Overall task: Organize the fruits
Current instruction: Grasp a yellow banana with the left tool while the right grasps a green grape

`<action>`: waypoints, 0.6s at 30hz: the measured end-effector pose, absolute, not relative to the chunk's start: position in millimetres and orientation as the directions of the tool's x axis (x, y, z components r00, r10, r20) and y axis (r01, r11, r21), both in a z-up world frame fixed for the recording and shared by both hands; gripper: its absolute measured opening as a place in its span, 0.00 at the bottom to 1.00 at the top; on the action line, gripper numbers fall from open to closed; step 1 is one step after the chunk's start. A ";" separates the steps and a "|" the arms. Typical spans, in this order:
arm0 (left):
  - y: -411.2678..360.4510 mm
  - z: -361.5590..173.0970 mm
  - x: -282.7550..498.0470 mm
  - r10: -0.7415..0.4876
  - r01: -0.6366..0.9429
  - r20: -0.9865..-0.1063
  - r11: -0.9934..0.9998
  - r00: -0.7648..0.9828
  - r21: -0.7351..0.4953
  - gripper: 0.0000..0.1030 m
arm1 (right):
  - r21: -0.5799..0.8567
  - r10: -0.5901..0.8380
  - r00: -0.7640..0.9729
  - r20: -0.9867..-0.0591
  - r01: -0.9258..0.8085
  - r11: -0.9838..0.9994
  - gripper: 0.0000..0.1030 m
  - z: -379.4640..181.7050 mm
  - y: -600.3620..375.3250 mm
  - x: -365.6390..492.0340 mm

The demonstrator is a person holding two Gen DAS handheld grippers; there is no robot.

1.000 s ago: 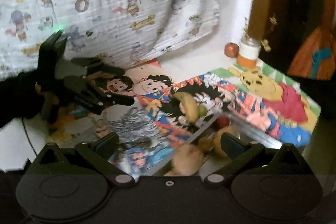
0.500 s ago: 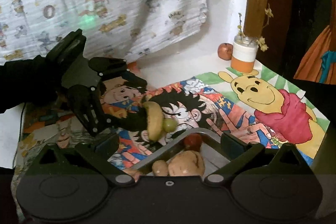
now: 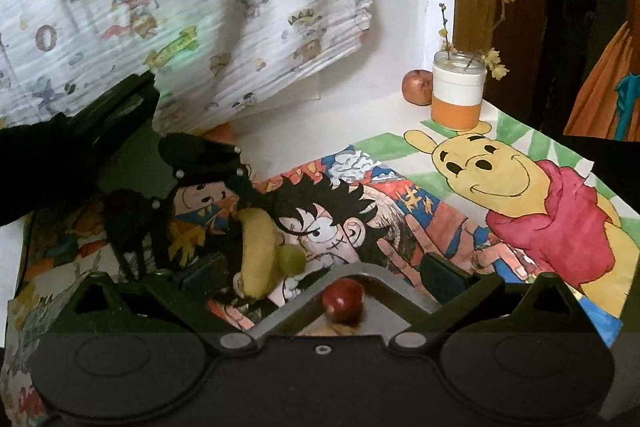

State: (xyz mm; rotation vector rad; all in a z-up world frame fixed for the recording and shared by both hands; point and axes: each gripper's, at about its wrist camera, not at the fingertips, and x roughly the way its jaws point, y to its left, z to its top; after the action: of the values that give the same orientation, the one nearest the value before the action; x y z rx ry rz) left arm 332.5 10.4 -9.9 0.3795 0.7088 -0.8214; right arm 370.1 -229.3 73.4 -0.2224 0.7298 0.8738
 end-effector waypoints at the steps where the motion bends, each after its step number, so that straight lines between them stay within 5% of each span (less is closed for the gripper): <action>1: 10.6 -9.4 331.5 -0.532 0.773 -0.703 0.633 0.472 0.040 0.99 | 0.112 0.618 0.422 -0.663 -0.761 0.639 0.99 73.1 -228.2 371.3; 18: 4.7 -5.0 315.0 -0.488 0.752 -0.711 0.653 0.506 0.086 0.91 | 0.125 0.585 0.465 -0.664 -0.702 0.701 0.99 62.8 -228.7 382.8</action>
State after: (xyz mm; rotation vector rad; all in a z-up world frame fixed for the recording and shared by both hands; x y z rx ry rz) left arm 315.0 4.7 -5.0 0.4151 0.7077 -0.7745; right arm 382.8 -228.7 62.8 -0.1752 0.7428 0.7952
